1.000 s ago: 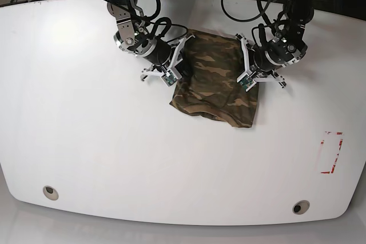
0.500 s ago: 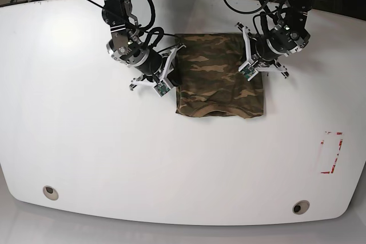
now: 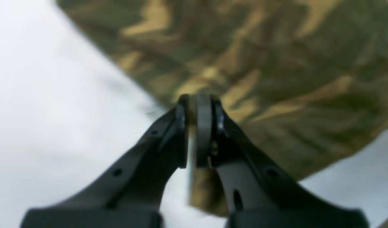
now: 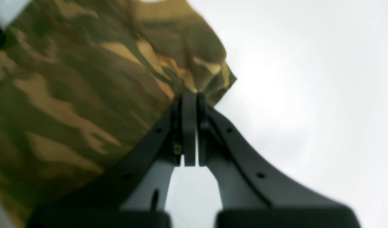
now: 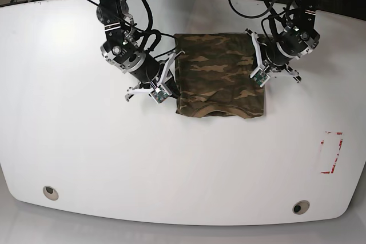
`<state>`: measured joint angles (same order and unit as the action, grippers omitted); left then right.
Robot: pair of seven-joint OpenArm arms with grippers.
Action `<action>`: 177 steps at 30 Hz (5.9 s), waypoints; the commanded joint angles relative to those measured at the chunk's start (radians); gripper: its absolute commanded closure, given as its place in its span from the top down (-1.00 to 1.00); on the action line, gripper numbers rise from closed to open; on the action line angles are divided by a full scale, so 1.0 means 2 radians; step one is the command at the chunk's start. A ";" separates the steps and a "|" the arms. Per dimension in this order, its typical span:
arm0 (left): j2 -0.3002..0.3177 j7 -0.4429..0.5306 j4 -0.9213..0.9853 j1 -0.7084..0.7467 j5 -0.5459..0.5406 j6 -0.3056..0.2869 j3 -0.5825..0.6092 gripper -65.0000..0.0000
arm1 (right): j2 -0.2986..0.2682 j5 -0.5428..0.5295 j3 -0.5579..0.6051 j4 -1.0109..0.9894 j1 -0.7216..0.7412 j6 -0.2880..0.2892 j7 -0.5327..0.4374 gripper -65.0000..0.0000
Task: Layout the t-shirt on the table in an organized manner, then fold the t-shirt properly
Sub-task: 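Release the shirt and raise the right gripper away, then push the folded shirt away from the right gripper with the left gripper, then press the folded shirt further toward the table edge with the left gripper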
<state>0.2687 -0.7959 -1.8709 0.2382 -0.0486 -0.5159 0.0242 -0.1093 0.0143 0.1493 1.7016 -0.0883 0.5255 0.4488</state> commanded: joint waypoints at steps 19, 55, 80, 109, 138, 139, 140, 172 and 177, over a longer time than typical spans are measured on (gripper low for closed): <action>-0.063 0.210 -0.013 -0.025 0.000 0.090 0.021 -0.92 | -0.010 -0.005 -0.038 0.075 -0.051 -0.047 -0.010 -1.00; -0.068 0.246 0.247 -0.067 0.124 0.241 0.219 -0.92 | -0.016 -0.010 -0.114 0.138 -0.165 -0.044 -0.012 -1.00; 0.014 0.299 0.244 0.043 0.125 0.096 -0.053 -0.92 | -0.013 -0.010 -0.111 0.148 -0.191 -0.044 -0.013 -1.00; -0.044 0.193 0.019 0.088 0.127 0.056 -0.125 -0.92 | -0.013 -0.010 -0.111 0.150 -0.197 -0.043 -0.013 -1.00; -0.096 0.194 -0.010 0.180 0.124 0.042 -0.120 -0.92 | -0.014 -0.010 -0.111 0.150 -0.197 -0.017 -0.013 -1.00; -0.096 0.194 -0.010 0.180 0.124 0.042 -0.121 -0.92 | -0.014 -0.010 -0.111 0.150 -0.197 -0.017 -0.013 -1.00; -0.095 0.194 -0.010 0.180 0.124 0.042 -0.121 -0.92 | -0.014 -0.010 -0.111 0.150 -0.197 -0.017 -0.013 -1.00; -0.050 0.195 0.011 0.176 0.124 0.040 -0.285 -0.92 | -0.014 -0.010 -0.113 0.150 -0.204 0.014 -0.013 -1.00; -0.050 0.195 0.008 0.176 0.123 0.040 -0.288 -0.92 | -0.013 -0.010 -0.113 0.150 -0.203 0.014 -0.013 -1.00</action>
<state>0.1589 -0.4225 -1.8351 0.5865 0.2024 -0.4427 -0.5472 -0.1329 0.0040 -0.0742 1.9778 -0.4988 0.5510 0.4492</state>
